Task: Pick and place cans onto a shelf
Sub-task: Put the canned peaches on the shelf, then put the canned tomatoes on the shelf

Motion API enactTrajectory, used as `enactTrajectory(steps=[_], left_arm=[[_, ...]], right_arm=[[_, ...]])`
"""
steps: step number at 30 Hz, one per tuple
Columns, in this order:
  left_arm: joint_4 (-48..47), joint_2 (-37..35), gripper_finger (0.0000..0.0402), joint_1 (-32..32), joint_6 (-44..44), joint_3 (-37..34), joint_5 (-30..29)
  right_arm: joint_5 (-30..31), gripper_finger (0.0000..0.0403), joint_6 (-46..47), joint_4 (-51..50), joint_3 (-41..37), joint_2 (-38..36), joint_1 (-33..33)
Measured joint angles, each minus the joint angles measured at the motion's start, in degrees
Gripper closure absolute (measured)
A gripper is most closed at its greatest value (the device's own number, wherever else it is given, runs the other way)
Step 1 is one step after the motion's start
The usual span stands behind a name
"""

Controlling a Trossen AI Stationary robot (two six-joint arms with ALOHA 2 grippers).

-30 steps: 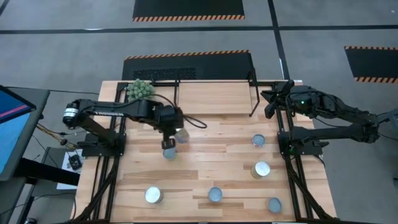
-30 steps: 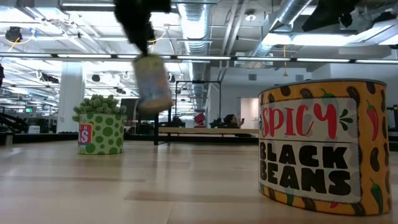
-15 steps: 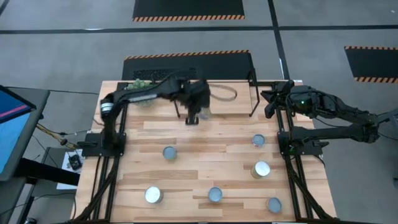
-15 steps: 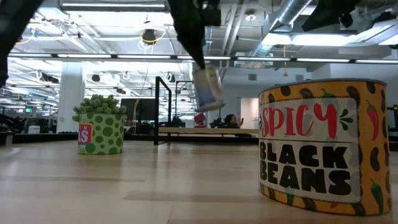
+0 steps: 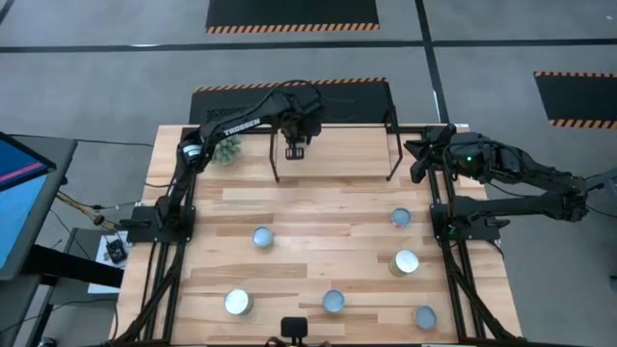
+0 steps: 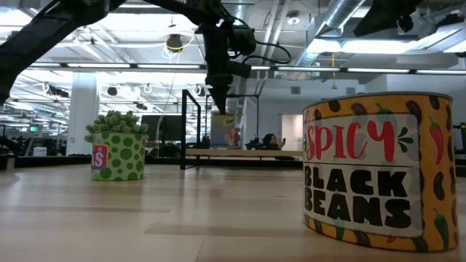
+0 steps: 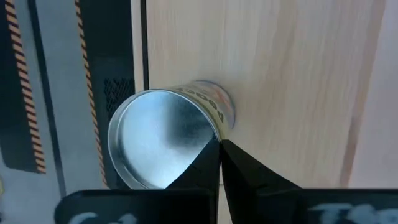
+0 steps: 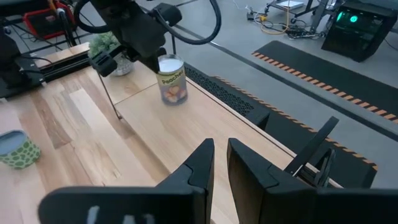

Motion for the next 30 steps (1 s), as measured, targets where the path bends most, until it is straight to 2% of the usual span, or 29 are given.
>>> enactTrajectory(steps=[15, 27, 30], left_arm=[[-2.3, -0.1, 0.0398, 0.3, -0.1, 0.0, -0.8], [-2.4, -0.8, 0.0316, -0.1, -3.1, 0.2, -2.0], [-4.9, -1.1, 0.0302, -1.5, -5.7, 3.4, -2.1]], right_arm=[[0.0, 0.0333, 0.1, 0.0, 0.0, 0.0, 0.0], [0.0, 0.0333, 0.1, -0.2, 0.0, 0.0, 0.0], [0.0, 0.0333, 0.1, -0.9, 0.0, 0.0, 0.0]])
